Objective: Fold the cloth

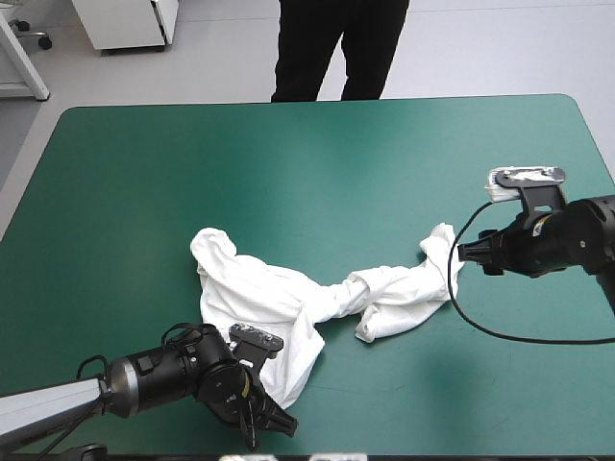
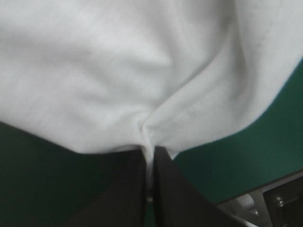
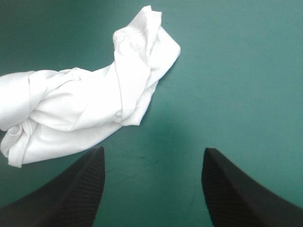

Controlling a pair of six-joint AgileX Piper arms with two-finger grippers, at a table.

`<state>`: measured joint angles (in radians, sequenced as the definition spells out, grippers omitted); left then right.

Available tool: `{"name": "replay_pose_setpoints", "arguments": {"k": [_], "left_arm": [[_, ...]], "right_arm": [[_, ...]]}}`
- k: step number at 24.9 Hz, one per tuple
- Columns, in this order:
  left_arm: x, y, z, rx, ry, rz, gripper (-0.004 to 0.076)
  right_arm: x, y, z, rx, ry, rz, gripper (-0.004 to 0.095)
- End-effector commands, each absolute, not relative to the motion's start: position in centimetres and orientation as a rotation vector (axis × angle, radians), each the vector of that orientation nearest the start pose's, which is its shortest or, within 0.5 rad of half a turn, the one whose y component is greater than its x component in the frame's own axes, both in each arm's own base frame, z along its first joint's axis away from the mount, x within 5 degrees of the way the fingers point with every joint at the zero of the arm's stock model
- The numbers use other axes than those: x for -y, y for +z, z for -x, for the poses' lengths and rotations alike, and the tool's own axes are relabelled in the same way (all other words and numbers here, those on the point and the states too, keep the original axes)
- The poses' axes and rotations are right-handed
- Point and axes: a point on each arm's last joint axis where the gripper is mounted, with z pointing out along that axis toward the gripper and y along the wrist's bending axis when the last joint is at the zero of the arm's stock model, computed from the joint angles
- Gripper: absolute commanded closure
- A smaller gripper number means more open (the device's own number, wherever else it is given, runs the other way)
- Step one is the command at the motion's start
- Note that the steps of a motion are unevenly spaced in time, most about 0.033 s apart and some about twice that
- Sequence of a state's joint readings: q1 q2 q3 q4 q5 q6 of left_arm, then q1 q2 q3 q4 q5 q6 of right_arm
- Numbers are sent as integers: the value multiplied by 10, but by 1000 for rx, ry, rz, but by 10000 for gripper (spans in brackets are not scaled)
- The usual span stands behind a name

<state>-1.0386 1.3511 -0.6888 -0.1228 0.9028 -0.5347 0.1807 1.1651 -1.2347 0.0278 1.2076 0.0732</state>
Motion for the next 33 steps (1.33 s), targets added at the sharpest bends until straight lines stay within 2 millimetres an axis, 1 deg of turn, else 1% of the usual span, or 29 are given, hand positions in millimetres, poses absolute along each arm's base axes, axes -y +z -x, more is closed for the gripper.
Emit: {"name": "replay_pose_setpoints", "arguments": {"k": [1,5,9,14,17,21,22,23,26,27,28,29,30,31,32,33], "left_arm": [[193,191,-101,-3021,-304,-643,733],[192,191,-100,-3026,-299,-644,733],[192,191,-100,-3029,-295,-645,733],[192,191,-100,-3033,-290,-646,733],[191,191,-99,-3040,-288,-644,733],[191,190,-99,-3046,-281,-646,733],[191,190,-99,-3046,-281,-646,733],[191,190,-99,-3042,-282,-666,733],[191,191,-98,-3050,-286,-641,733],[191,191,-98,-3050,-286,-641,733],[191,191,-98,-3050,-286,-641,733],[191,191,-99,-3049,-284,-641,733],[192,193,-101,-3031,-275,-657,733],[194,197,-104,-3004,-257,-685,733],[194,203,-108,-2975,-213,-716,733],[196,213,-116,-2927,-145,-726,733]], "right_arm": [[-47,373,-231,-2534,173,151,331],[-52,351,-258,-2575,165,145,331],[-57,322,-284,-2652,155,151,331],[-62,291,-313,-2673,160,132,331],[-64,272,-325,-2708,164,86,331],[-66,254,-337,-2723,163,59,331],[-66,246,-341,-2733,162,49,331],[-67,242,-343,-2744,163,36,331],[-69,223,-348,-2804,183,-17,343],[-70,219,-349,-2816,191,-24,372],[-71,213,-349,-2843,205,-39,492],[-72,211,-349,-2861,220,-37,634],[-72,210,-348,-2872,221,-26,811],[-72,210,-347,-2882,219,-17,918],[-72,213,-345,-2884,218,1,920],[-72,220,-343,-2876,218,22,925]]}}
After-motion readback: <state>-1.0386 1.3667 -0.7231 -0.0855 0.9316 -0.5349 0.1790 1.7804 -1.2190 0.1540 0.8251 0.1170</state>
